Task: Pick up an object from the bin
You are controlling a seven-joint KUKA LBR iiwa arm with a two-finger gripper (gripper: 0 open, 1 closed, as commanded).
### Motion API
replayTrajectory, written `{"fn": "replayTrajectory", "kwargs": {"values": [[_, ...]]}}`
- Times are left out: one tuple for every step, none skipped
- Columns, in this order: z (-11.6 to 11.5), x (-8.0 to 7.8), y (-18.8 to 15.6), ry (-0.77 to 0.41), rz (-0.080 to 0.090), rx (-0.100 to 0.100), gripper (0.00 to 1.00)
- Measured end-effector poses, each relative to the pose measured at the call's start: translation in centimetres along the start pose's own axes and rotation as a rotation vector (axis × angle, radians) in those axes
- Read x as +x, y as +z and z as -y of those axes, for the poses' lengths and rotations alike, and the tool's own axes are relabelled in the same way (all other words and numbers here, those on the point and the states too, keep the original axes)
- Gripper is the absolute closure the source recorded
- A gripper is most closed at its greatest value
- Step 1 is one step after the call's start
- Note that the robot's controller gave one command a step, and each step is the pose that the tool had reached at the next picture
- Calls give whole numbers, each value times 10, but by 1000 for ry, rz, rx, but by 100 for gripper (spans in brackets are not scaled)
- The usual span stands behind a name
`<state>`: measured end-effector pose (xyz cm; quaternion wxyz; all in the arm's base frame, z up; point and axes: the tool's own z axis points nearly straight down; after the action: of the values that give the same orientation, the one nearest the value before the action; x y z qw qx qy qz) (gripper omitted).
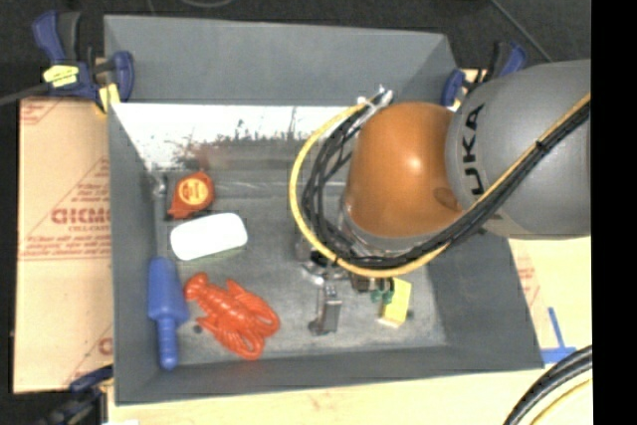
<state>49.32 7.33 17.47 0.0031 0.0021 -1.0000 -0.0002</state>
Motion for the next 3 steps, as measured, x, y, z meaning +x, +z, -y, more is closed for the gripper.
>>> {"fn": "replayTrajectory", "kwargs": {"values": [[0, -2, -4, 2, 8, -1, 0], [13, -42, 22, 35, 11, -1, 0], [32, -38, 47, -5, 11, 1, 0]]}}
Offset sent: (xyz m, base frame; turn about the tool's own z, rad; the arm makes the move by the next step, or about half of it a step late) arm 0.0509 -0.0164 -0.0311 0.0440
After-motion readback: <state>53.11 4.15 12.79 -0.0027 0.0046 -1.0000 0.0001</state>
